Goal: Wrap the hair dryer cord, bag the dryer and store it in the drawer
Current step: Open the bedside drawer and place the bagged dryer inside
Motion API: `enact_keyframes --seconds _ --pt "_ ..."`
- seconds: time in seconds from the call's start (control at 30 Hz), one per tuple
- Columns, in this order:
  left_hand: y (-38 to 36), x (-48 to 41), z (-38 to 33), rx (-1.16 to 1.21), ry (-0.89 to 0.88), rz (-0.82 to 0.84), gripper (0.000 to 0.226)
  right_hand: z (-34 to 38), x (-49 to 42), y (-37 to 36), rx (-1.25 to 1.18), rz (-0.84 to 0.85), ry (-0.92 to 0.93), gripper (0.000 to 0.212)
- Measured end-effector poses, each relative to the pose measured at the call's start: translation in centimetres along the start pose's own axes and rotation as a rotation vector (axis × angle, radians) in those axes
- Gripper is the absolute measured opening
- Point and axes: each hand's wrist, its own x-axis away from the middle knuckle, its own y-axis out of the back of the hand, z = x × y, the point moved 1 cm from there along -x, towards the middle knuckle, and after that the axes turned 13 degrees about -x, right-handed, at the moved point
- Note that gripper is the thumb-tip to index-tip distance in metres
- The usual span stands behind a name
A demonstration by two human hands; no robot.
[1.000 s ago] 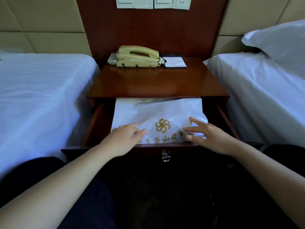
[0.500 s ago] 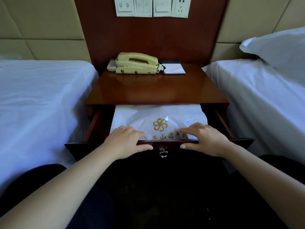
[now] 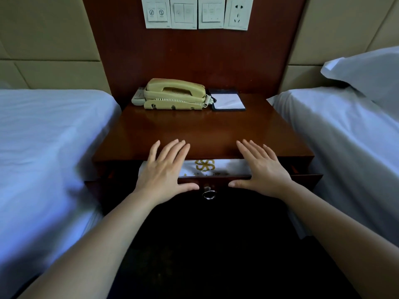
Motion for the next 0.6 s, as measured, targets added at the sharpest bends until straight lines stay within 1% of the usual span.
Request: enact_keyframes --seconds 0.07,0.13,0.2,0.27,0.4,0.5,0.6 --pt "-0.4 -0.8 0.2 -0.003 -0.006 0.026 0.101 -0.2 -0.9 -0.1 0.017 -0.001 -0.004 0.133" --pt "-0.8 -1.7 0.5 0.03 -0.017 -0.004 0.104 -0.3 -1.4 0.0 0.027 -0.06 0.01 0.128" --pt "-1.1 -2.3 0.6 0.06 -0.007 -0.037 0.101 -0.3 -1.8 0.0 0.025 -0.135 0.024 0.115" --pt "-1.3 -2.9 0.4 0.065 0.019 -0.073 0.091 -0.2 -2.3 -0.3 0.037 -0.212 0.033 0.1" --pt "-2.2 -3.5 -0.1 0.058 0.09 -0.24 0.071 -0.3 -3.4 -0.9 0.061 -0.36 0.06 0.075" --pt "-2.5 -3.8 -0.2 0.05 0.108 -0.294 0.068 -0.5 -3.5 -1.0 0.079 -0.416 0.091 0.072" --pt "-2.3 -3.6 -0.4 0.087 0.116 -0.265 0.067 -0.3 -3.5 -0.8 0.071 -0.392 0.089 0.069"
